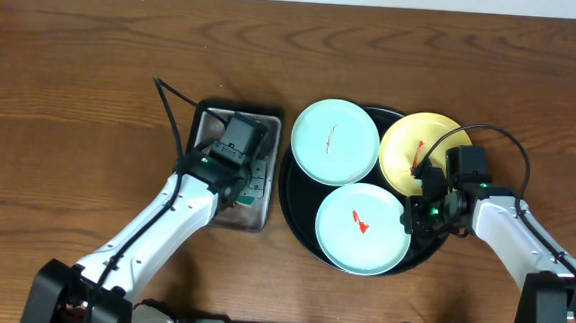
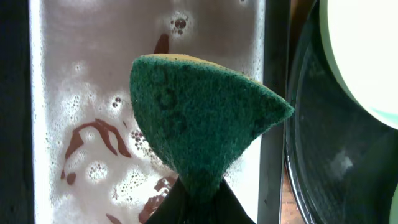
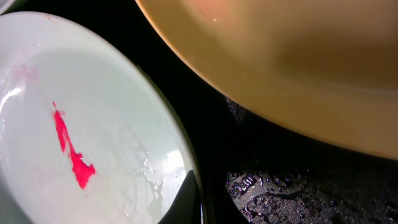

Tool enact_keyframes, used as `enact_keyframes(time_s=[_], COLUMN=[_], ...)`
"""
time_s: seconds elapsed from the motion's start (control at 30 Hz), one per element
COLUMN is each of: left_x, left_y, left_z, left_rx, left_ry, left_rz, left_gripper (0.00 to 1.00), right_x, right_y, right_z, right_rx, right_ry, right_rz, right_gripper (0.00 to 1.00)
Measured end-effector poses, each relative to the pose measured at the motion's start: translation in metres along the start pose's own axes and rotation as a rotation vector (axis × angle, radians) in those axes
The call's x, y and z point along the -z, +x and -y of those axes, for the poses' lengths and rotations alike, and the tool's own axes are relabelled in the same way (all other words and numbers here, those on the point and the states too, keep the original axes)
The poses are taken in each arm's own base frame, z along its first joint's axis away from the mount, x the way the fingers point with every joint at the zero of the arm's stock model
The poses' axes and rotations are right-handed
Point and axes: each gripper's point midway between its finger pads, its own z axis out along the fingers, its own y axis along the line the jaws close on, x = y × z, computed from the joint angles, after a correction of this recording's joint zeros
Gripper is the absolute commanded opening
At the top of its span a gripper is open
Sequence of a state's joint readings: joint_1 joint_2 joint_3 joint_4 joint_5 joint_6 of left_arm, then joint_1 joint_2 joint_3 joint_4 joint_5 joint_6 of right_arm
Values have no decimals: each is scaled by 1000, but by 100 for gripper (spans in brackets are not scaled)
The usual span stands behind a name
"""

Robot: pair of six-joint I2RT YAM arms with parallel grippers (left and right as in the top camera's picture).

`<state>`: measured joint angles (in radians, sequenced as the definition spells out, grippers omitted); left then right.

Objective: Clean dirty plates on tray and stack at the side
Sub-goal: 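Scrub the front pale green plate with the sponge in the left gripper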

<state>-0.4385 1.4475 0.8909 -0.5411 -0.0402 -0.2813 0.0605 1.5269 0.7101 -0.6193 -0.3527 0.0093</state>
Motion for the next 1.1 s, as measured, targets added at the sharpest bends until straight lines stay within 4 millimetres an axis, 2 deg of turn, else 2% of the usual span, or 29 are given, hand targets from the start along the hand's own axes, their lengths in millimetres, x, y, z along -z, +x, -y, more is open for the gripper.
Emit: enact_keyframes(time_s=[0.07,0.13,0.3,0.4,0.53,0.7,0.8,0.9,1.0,1.1], left_x=[1,4,20,30,28,7,-10,-26,-33,-39], left_y=[4,4,-12,-12,-1,28,45,61,62,58], left_z=[5,20,90,135,187,230,244,248,242,225], left_rx=[-19,-53,-126,-129,-98,-68,-73,-91,-93,-79], left_ry=[5,39,242,369,485,552,557,535,490,409], left_rz=[-11,-8,92,124,116,44,4,-34,-49,-58], left_gripper=[7,8,7,7,8,8,8,8,8,8], right_x=[0,0,0,0,0,0,0,0,0,0], right_y=[0,0,0,0,0,0,0,0,0,1], right_z=[0,0,0,0,0,0,0,0,0,-2], right_rx=[0,0,0,0,0,0,0,0,0,1], right_ry=[0,0,0,0,0,0,0,0,0,-11], right_rz=[0,0,0,0,0,0,0,0,0,-3], right_gripper=[1,1,1,1,1,1,1,1,1,1])
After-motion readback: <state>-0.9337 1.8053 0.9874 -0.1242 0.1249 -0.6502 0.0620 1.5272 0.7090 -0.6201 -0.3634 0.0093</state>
